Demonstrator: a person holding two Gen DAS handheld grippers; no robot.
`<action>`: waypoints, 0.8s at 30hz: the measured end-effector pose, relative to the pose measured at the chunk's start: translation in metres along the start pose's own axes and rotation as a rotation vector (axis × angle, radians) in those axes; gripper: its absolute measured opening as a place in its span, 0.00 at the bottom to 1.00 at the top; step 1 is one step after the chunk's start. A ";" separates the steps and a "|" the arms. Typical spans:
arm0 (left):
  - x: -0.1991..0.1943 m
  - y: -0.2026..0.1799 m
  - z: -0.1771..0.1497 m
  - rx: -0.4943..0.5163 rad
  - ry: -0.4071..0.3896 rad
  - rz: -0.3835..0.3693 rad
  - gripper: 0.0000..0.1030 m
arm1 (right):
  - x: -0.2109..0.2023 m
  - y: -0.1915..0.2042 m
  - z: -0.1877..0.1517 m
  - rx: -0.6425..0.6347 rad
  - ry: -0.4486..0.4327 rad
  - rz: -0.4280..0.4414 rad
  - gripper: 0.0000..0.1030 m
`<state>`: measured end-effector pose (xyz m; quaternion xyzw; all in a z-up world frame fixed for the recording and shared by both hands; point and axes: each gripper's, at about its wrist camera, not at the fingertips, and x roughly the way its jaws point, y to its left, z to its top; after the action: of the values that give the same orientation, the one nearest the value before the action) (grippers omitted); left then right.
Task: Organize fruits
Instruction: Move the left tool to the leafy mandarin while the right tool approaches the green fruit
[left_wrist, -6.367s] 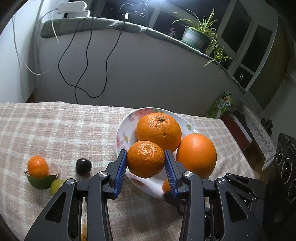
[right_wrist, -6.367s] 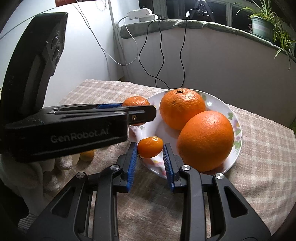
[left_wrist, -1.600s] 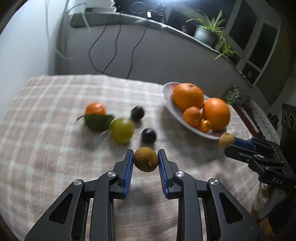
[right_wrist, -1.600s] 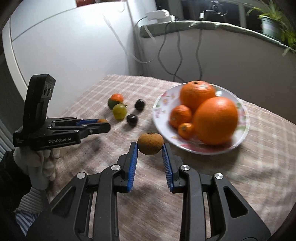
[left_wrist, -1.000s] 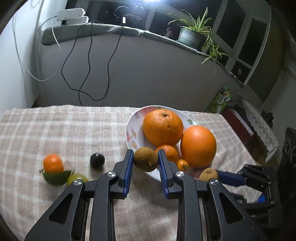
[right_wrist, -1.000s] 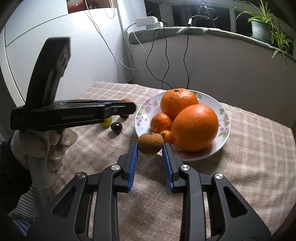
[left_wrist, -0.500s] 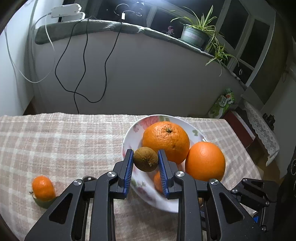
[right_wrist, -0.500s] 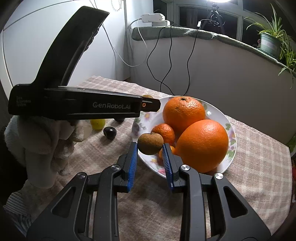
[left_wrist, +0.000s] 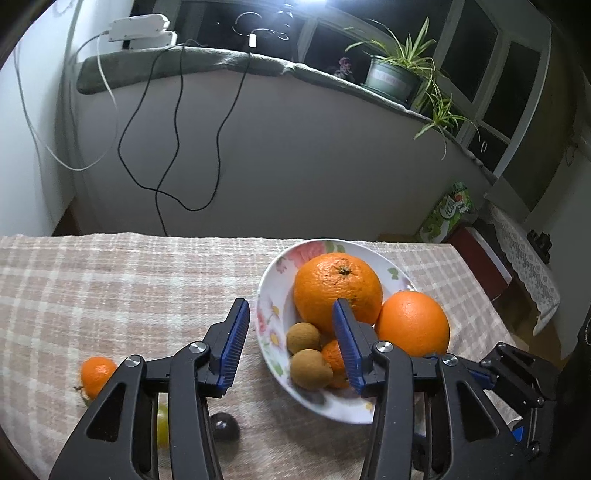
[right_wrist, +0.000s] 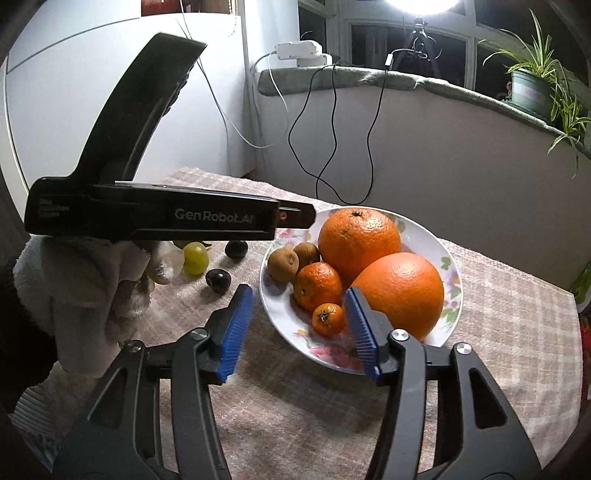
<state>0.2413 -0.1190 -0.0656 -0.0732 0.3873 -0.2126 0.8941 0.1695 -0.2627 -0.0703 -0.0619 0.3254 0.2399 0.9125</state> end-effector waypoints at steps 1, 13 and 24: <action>-0.002 0.002 0.000 -0.005 -0.001 0.001 0.49 | -0.001 0.000 0.000 0.004 -0.003 0.002 0.54; -0.036 0.017 -0.011 -0.027 -0.046 0.050 0.51 | -0.023 0.003 -0.002 0.046 -0.030 0.013 0.68; -0.070 0.042 -0.038 -0.075 -0.043 0.097 0.53 | -0.039 0.011 -0.008 0.087 -0.090 0.048 0.68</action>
<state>0.1846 -0.0499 -0.0578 -0.0922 0.3789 -0.1529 0.9080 0.1339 -0.2705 -0.0518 -0.0037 0.2957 0.2501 0.9219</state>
